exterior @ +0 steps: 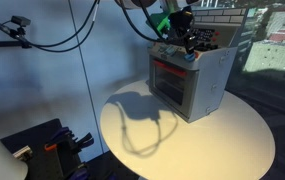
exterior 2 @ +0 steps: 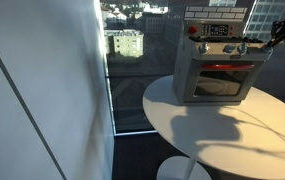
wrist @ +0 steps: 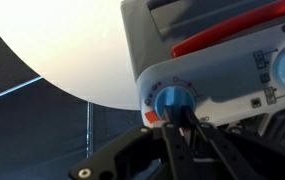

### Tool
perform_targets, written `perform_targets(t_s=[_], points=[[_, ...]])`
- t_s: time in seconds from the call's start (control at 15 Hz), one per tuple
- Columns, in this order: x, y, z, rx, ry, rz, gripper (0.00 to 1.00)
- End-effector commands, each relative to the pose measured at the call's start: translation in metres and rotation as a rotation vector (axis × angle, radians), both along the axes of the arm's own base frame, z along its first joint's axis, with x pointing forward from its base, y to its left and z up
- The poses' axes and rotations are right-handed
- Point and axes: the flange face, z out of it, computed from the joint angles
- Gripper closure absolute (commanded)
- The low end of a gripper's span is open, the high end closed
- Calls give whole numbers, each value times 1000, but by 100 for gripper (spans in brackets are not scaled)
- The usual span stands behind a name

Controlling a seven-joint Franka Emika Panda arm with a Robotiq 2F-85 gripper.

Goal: Turn the knob on the far right of the stove to the left

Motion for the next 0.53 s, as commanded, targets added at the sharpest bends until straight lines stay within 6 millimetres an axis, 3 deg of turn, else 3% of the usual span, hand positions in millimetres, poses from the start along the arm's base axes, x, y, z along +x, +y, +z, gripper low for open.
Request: perform_targets(t_s=[0.0,0.47], points=[[-11,-10,6,-20,18,-15,95],[-12,-5,7,-131,52,25,95]])
